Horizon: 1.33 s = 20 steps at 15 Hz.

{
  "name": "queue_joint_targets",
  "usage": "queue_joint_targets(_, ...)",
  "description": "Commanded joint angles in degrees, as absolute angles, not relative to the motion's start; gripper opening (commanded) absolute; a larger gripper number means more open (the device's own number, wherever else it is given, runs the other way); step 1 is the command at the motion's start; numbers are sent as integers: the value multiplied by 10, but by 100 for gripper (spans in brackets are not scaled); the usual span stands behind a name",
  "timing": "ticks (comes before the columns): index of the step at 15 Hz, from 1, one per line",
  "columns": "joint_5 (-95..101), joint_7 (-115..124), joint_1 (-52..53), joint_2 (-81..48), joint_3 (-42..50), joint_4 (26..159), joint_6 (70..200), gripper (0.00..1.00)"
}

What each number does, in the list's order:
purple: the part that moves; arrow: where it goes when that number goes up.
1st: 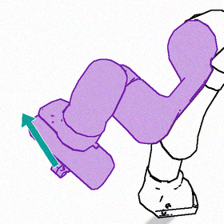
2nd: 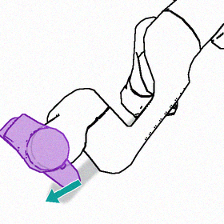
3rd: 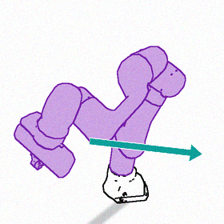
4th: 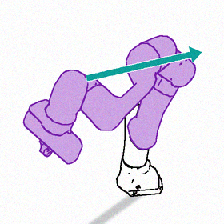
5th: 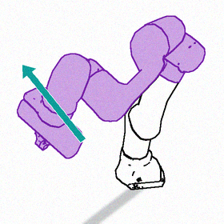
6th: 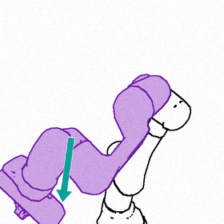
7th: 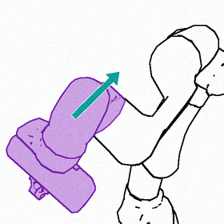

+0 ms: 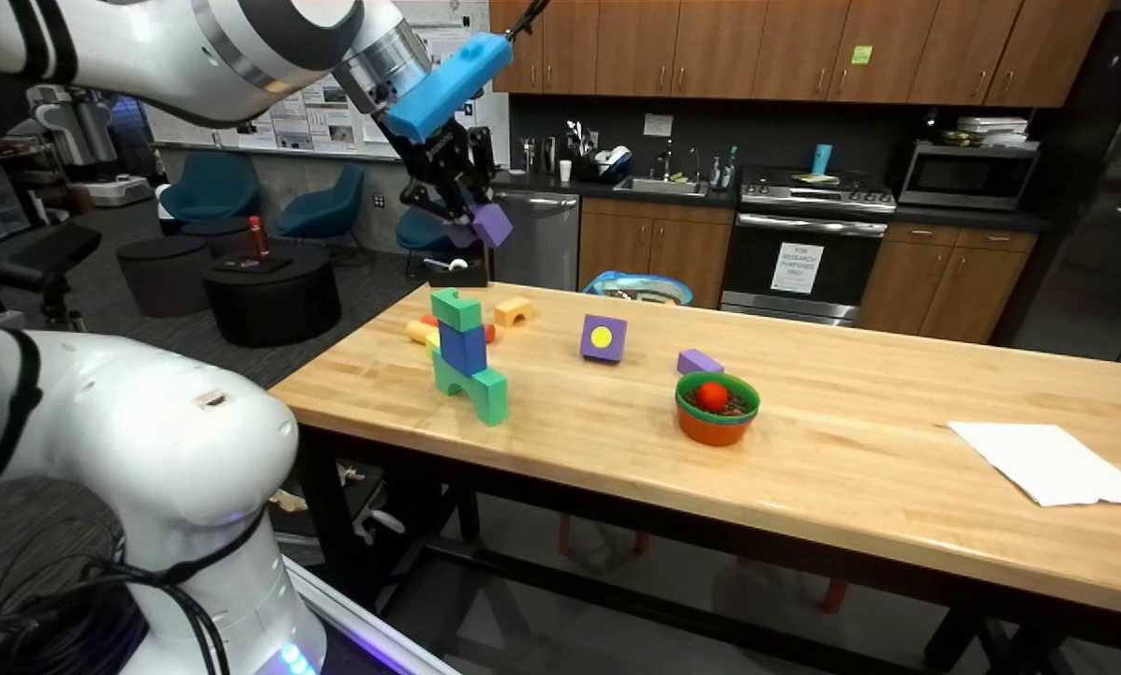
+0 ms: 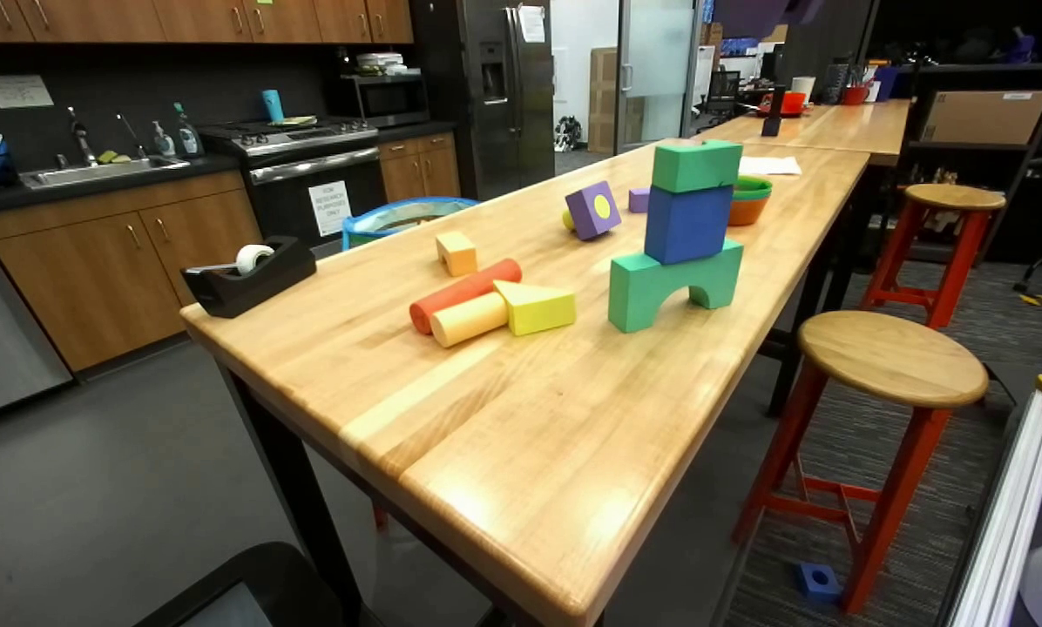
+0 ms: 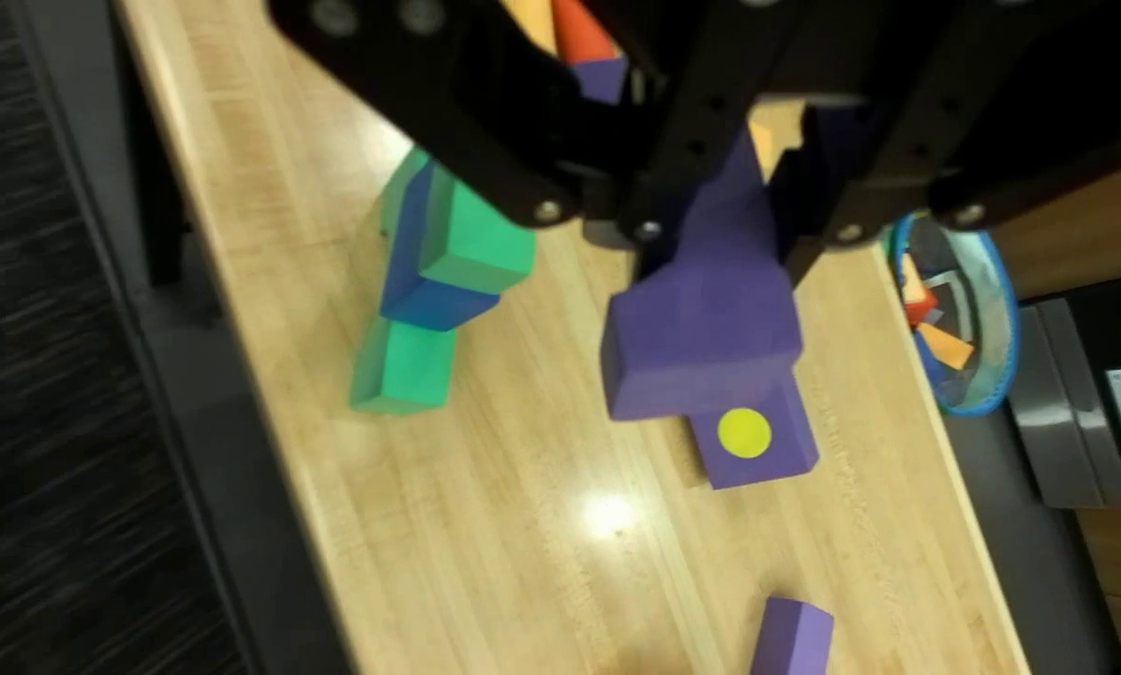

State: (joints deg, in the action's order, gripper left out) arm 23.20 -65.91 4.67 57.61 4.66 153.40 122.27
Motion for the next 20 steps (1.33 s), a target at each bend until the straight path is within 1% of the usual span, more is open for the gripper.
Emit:
queue_joint_targets(1,218,-703,81,541,56,1498,1155,6)
queue_joint_targets(8,185,-690,90,471,100,1520,1269,6)
queue_joint_targets(12,151,-688,82,433,111,1517,1310,6)
queue_joint_targets(20,114,-655,74,432,88,1497,1275,6)
